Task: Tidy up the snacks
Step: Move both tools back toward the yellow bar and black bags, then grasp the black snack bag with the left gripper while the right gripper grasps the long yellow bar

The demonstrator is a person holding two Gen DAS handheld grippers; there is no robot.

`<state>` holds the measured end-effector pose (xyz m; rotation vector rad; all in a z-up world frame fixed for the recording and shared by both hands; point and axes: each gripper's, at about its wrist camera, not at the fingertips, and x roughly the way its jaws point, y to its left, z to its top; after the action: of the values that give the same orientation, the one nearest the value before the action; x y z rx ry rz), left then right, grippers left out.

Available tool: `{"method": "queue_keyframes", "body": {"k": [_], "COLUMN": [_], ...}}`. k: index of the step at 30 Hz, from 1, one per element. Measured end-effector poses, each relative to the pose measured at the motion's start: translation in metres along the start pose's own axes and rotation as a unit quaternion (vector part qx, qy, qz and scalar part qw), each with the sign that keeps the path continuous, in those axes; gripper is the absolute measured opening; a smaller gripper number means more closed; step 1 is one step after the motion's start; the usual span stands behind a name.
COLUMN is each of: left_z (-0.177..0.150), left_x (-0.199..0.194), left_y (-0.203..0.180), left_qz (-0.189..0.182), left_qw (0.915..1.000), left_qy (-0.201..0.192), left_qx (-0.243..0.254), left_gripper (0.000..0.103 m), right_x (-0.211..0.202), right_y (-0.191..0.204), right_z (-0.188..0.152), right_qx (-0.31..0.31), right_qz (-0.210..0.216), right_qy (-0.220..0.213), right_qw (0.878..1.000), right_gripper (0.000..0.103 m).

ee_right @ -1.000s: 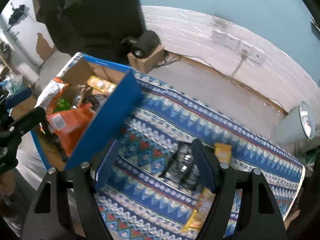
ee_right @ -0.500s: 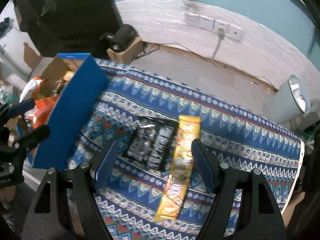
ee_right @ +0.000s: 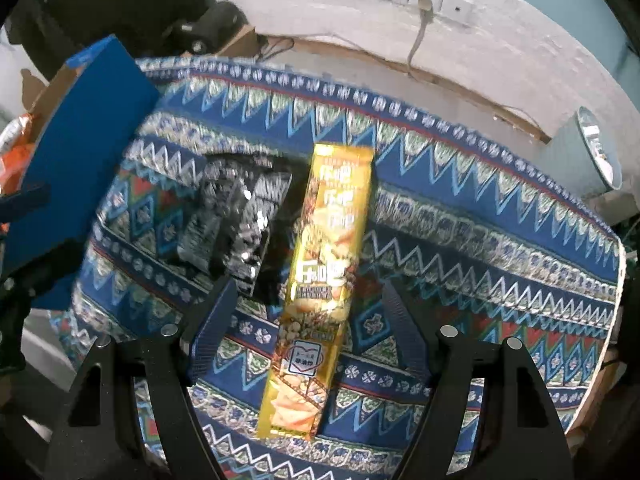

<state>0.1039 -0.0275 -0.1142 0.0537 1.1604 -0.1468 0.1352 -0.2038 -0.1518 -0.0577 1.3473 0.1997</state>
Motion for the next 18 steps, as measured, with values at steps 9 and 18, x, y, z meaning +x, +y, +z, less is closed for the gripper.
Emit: {"method": "queue_keyframes", "body": {"k": [9, 18], "left_z": [0.003, 0.013], "left_x": [0.032, 0.049], "left_y": [-0.006, -0.016], "left_qz": [0.009, -0.019], "left_qw": [0.9998, 0.9986], "left_qy": [0.018, 0.037], "left_qx": [-0.004, -0.032], "left_gripper": [0.08, 0.081], "right_x": [0.029, 0.043], "right_y": [-0.007, -0.03], "right_z": [-0.01, -0.025], "right_qx": [-0.001, 0.011], "right_qz": [-0.015, 0.008], "right_qy": [0.015, 0.021], "right_qw": [1.0, 1.0], "right_gripper": [0.075, 0.042]}}
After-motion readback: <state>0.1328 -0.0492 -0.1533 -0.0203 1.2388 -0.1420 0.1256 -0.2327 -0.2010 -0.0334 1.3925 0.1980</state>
